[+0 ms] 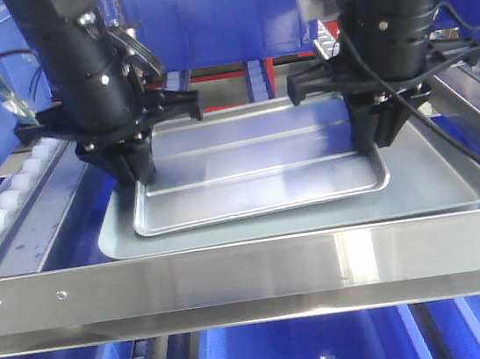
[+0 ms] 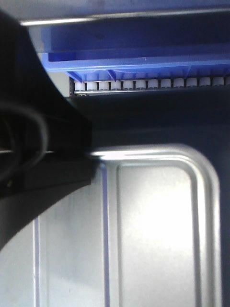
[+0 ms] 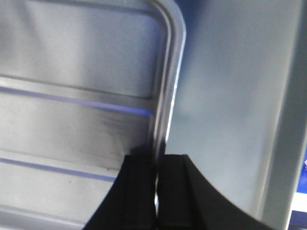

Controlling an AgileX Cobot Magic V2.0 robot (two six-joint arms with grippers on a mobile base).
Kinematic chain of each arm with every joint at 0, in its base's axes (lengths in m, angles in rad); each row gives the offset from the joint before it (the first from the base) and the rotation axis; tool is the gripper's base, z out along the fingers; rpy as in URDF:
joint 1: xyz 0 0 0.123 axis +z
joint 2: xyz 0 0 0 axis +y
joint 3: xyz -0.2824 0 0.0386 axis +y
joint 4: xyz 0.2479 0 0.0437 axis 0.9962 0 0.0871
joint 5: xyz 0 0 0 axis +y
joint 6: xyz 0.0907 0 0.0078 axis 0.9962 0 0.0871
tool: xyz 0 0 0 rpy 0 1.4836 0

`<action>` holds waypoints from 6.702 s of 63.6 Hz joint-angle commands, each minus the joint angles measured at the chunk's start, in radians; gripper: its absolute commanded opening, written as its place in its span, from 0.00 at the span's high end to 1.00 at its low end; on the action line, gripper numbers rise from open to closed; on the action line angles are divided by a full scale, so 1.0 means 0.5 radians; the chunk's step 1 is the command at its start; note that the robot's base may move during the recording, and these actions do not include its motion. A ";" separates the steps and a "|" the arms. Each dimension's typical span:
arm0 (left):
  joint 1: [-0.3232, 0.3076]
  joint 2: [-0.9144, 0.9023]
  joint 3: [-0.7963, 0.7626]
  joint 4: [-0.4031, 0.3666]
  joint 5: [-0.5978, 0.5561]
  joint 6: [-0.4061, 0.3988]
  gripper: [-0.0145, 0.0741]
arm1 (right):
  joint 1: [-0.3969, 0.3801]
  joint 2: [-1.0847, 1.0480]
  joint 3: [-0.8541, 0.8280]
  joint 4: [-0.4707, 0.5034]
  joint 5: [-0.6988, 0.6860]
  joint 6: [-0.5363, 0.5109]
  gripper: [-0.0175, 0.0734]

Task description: Grab silver tray and stack on right shelf

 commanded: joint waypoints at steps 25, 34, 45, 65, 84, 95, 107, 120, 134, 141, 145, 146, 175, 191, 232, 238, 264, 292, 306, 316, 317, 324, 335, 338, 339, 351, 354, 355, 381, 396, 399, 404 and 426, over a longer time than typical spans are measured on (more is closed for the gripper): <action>0.013 -0.100 -0.065 -0.008 -0.048 0.068 0.61 | -0.016 -0.110 -0.329 -0.134 0.228 -0.046 0.29; 0.013 -0.113 -0.071 -0.008 -0.020 0.068 0.39 | -0.016 -0.112 -0.326 -0.136 0.251 -0.046 0.19; 0.013 -0.119 -0.179 0.023 0.139 0.068 0.35 | -0.016 -0.127 -0.326 -0.136 0.251 -0.045 0.19; -0.038 -0.325 -0.281 0.041 0.440 0.119 0.52 | -0.016 -0.360 -0.319 -0.136 0.349 -0.042 0.41; -0.230 -0.745 0.063 0.160 0.349 0.244 0.93 | -0.016 -0.751 0.014 -0.136 0.207 -0.042 0.75; -0.259 -1.033 0.463 0.175 0.019 0.240 0.95 | -0.014 -1.026 0.383 -0.136 -0.022 -0.042 0.75; -0.272 -1.353 0.969 0.183 -0.374 0.240 0.95 | -0.014 -1.362 0.867 -0.136 -0.378 -0.042 0.75; -0.272 -1.722 1.413 0.191 -0.703 0.240 0.95 | -0.014 -1.751 1.346 -0.136 -0.803 -0.044 0.75; -0.272 -2.138 1.717 0.205 -1.013 0.240 0.95 | -0.014 -2.232 1.727 -0.156 -1.140 -0.046 0.75; -0.272 -2.369 1.819 0.205 -1.052 0.240 0.95 | -0.014 -2.473 1.802 -0.156 -1.180 -0.046 0.75; -0.272 -2.503 1.851 0.208 -1.060 0.240 0.95 | -0.014 -2.608 1.808 -0.156 -1.170 -0.046 0.75; -0.272 -2.541 1.855 0.208 -1.060 0.240 0.95 | -0.014 -2.655 1.808 -0.156 -1.170 -0.046 0.75; -0.272 -2.708 1.932 0.351 -1.056 0.240 0.95 | -0.014 -2.798 1.808 -0.208 -1.107 -0.046 0.75; -0.272 -2.700 1.932 0.351 -1.056 0.240 0.95 | -0.014 -2.798 1.808 -0.208 -1.107 -0.046 0.75; 0.404 -3.488 2.352 -0.680 -1.117 1.427 0.95 | -0.014 -2.798 1.808 -0.208 -1.107 -0.046 0.75; 0.623 -3.720 2.515 -0.709 -1.117 1.427 0.95 | -0.014 -2.798 1.808 -0.208 -1.107 -0.046 0.75; 1.025 -3.890 2.931 -0.762 -1.370 1.427 0.95 | -0.014 -2.798 1.808 -0.208 -1.108 -0.046 0.75; 1.089 -3.890 2.931 -0.762 -1.376 1.427 0.95 | -0.014 -2.798 1.808 -0.208 -1.108 -0.046 0.75; 1.089 -3.890 2.931 -0.762 -1.376 1.427 0.95 | -0.014 -2.798 1.808 -0.208 -1.108 -0.046 0.75; 1.089 -3.890 2.931 -0.762 -1.376 1.427 0.95 | -0.014 -2.798 1.808 -0.208 -1.108 -0.046 0.75; 1.089 -3.890 2.931 -0.762 -1.376 1.427 0.95 | -0.014 -2.798 1.808 -0.208 -1.108 -0.046 0.75; 1.089 -3.890 2.931 -0.762 -1.376 1.427 0.95 | -0.014 -2.800 1.812 -0.208 -1.117 -0.049 0.75; 1.089 -3.890 2.931 -0.762 -1.376 1.427 0.95 | -0.182 -2.822 1.852 0.129 -1.113 -0.492 0.75; 1.089 -3.890 2.931 -0.762 -1.376 1.427 0.95 | -0.267 -2.856 1.886 0.223 -1.128 -0.613 0.75; 1.089 -3.890 2.931 -0.762 -1.376 1.427 0.95 | -0.290 -2.878 1.904 0.244 -1.128 -0.645 0.75; 1.089 -3.890 2.931 -0.762 -1.373 1.427 0.95 | -0.606 -3.234 2.168 0.253 -1.157 -0.670 0.75; 1.089 -3.890 2.931 -0.762 -1.372 1.427 0.95 | -0.658 -3.333 2.249 0.253 -1.181 -0.670 0.75; 1.089 -3.890 2.931 -0.762 -1.372 1.427 0.95 | -0.672 -3.360 2.283 0.253 -1.185 -0.670 0.75; 1.089 -3.890 2.931 -0.762 -1.368 1.427 0.95 | -0.774 -3.690 2.629 0.251 -1.384 -0.670 0.75; 1.089 -3.890 2.931 -0.762 -1.368 1.427 0.95 | -0.774 -3.690 2.629 0.251 -1.377 -0.668 0.75; 1.089 -3.890 2.931 -0.762 -1.368 1.427 0.95 | -0.774 -3.690 2.629 0.251 -1.377 -0.668 0.75; 1.089 -3.890 2.931 -0.762 -1.368 1.427 0.95 | -0.774 -3.690 2.629 0.251 -1.377 -0.668 0.75; 1.089 -3.890 2.931 -0.762 -1.368 1.427 0.95 | -0.774 -3.690 2.629 0.251 -1.377 -0.668 0.75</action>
